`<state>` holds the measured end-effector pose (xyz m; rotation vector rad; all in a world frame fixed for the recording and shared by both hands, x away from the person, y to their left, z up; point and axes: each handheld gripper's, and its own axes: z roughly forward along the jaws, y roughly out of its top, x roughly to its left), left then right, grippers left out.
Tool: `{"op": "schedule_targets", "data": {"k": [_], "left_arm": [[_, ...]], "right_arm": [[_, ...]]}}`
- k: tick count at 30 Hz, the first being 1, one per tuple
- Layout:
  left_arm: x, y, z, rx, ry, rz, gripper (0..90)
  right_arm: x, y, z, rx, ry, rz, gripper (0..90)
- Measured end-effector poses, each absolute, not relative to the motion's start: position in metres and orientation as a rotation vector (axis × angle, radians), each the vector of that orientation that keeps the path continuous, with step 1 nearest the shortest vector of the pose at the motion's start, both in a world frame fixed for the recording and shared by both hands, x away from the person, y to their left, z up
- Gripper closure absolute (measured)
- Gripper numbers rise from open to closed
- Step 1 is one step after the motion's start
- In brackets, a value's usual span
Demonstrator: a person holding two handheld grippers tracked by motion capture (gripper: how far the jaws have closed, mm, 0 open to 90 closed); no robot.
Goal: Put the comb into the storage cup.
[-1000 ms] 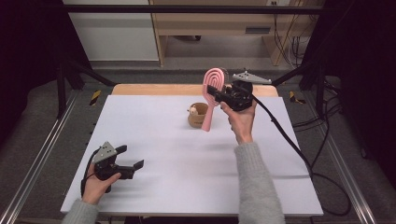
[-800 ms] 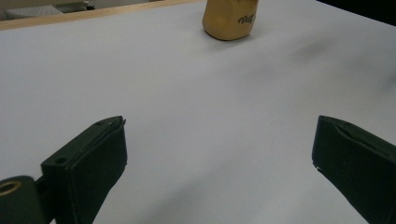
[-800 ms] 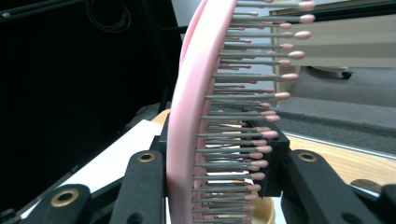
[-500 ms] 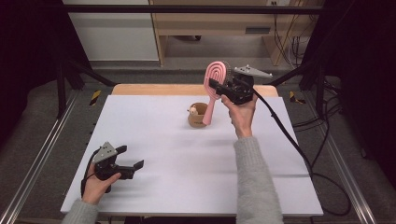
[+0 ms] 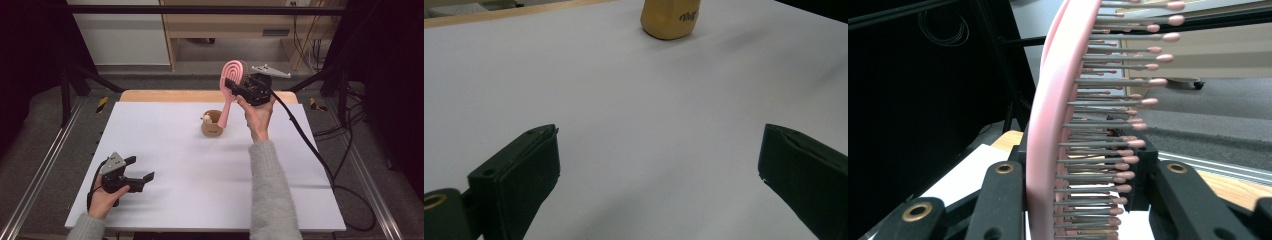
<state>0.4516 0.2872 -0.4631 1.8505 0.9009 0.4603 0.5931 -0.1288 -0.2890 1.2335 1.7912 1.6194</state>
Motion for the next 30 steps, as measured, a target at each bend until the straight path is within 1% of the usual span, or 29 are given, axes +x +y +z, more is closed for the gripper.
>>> {"op": "schedule_targets", "data": {"k": [30], "left_arm": [[0.453, 0.287, -0.465, 1.857, 0.896, 0.457, 3.0]], "right_arm": [[0.626, -0.124, -0.294, 1.290, 1.740, 1.611, 62.8]]}}
